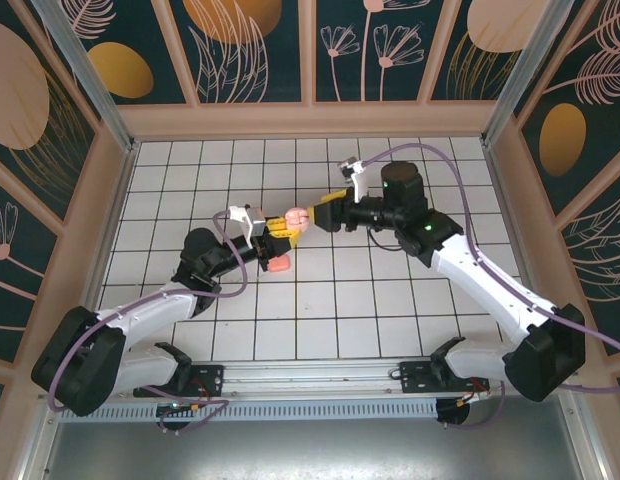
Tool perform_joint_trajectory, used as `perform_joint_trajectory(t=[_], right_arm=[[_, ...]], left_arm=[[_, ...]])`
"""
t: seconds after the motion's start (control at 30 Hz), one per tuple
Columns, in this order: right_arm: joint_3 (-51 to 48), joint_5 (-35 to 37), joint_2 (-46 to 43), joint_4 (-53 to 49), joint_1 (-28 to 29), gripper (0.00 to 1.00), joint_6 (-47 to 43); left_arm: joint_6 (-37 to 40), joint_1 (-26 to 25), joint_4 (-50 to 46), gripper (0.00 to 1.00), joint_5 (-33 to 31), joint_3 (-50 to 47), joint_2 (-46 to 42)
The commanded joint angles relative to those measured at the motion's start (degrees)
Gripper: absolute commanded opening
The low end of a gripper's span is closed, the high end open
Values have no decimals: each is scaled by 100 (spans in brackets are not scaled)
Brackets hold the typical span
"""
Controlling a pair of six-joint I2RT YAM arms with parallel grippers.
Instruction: Insert the wireless bluetooth earbuds into the charging case
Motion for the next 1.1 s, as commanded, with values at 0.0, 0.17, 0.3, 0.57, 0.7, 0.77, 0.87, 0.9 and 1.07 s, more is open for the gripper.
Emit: perform_joint_trajectory(t=[0.0,0.17,0.3,0.57,0.7,0.77,0.87,0.9,1.07], right_arm=[[342,323,-44,-425,-185,61,252],[756,1316,518,-1622,-446,56,324],[1177,1884,1298,-2475,-508,54,215],[1684,1960,2749,-2537,-602,51,-488],[2055,1673,3499,-2434,-660,51,-893],[2271,1575,3845,-2413,-661,50,-1021],[2541,1394,4295,-2365,-649,49,-1172],[2605,1360,4413,-2343,-651,50,-1208],[2896,1169,4941,-2342,-649,49,-1414]], left_arm=[[33,-9,231,7,-351,-199,143],[-1,-6,233,6,-527,-338,275],[27,-7,135,6,-591,-390,280],[207,-3,-303,6,-701,-359,26],[255,-2,-445,6,-757,-337,-61],[269,-4,-498,6,-779,-326,-75],[310,-3,-622,6,-793,-272,-71],[327,-7,-663,6,-809,-255,-75],[380,-7,-735,6,-814,-190,-50]])
